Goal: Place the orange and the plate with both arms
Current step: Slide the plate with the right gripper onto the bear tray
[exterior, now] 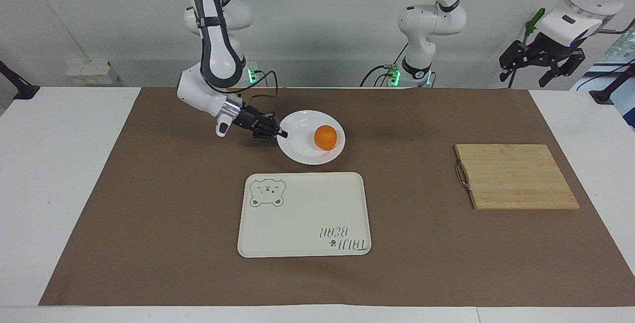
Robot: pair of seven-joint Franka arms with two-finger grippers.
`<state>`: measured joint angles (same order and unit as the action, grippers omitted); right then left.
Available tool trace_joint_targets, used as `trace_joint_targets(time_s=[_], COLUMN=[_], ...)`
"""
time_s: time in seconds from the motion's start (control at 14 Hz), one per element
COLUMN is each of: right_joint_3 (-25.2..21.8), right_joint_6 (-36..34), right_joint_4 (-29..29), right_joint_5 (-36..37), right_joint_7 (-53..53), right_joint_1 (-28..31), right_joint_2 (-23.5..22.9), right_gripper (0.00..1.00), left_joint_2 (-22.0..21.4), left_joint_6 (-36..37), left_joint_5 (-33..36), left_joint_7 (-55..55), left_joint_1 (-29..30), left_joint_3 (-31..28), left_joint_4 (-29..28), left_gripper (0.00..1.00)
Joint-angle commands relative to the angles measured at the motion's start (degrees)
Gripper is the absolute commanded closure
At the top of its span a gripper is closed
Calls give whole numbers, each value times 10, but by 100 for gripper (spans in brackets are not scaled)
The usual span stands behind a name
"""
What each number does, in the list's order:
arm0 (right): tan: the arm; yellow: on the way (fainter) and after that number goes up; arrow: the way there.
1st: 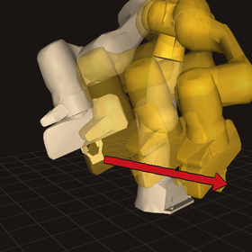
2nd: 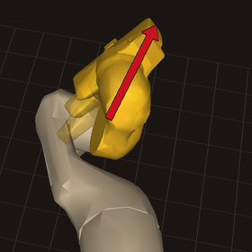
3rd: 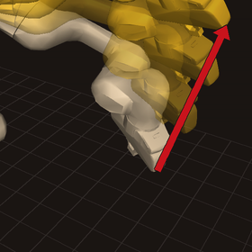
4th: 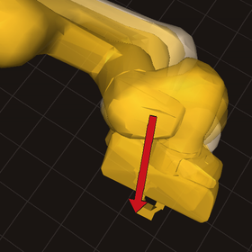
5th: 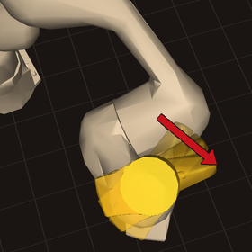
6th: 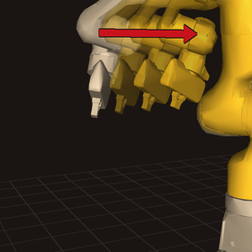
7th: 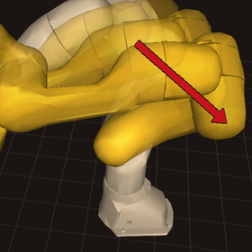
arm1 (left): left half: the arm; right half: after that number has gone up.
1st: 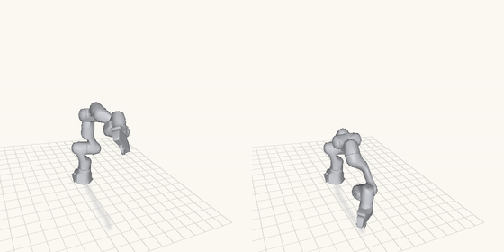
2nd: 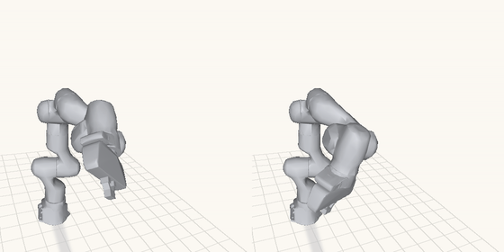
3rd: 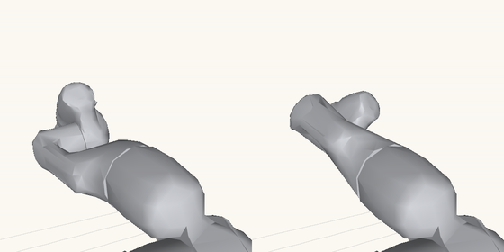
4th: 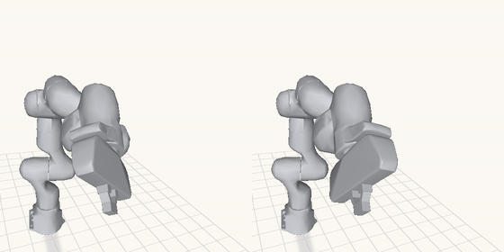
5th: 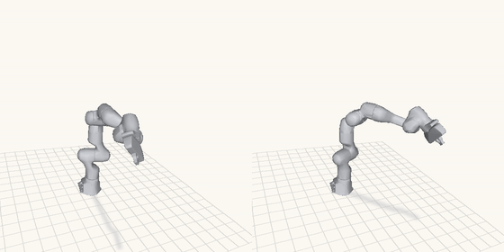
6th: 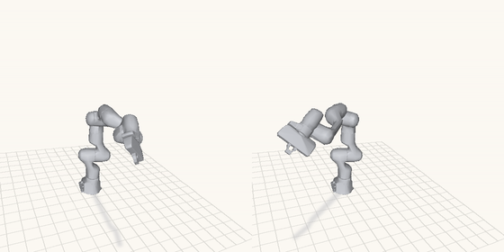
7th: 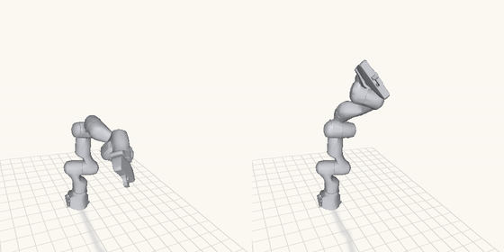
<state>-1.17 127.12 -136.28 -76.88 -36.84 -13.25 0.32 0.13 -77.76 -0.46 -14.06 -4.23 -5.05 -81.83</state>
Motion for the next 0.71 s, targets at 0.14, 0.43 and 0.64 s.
trace_joint_targets(time_s=[0.14, 0.43, 0.64], right_joint_3=[0, 0, 1], right_joint_6=[-14, -17, -5], right_joint_4=[118, 222, 290], right_joint_5=[41, 72, 68], right_joint_7=[71, 120, 118], right_joint_1=[3, 13, 14], right_joint_2=[-77, -139, -213], right_gripper=[100, 100, 100], left_joint_2=[-9, -9, -9], left_joint_6=[4, 3, 4], left_joint_5=[-3, -3, -3], left_joint_7=[3, 3, 3], left_joint_1=[3, 3, 3], left_joint_3=[0, 0, 0], left_joint_4=[-5, -5, -4], left_gripper=[0, 0, 0])
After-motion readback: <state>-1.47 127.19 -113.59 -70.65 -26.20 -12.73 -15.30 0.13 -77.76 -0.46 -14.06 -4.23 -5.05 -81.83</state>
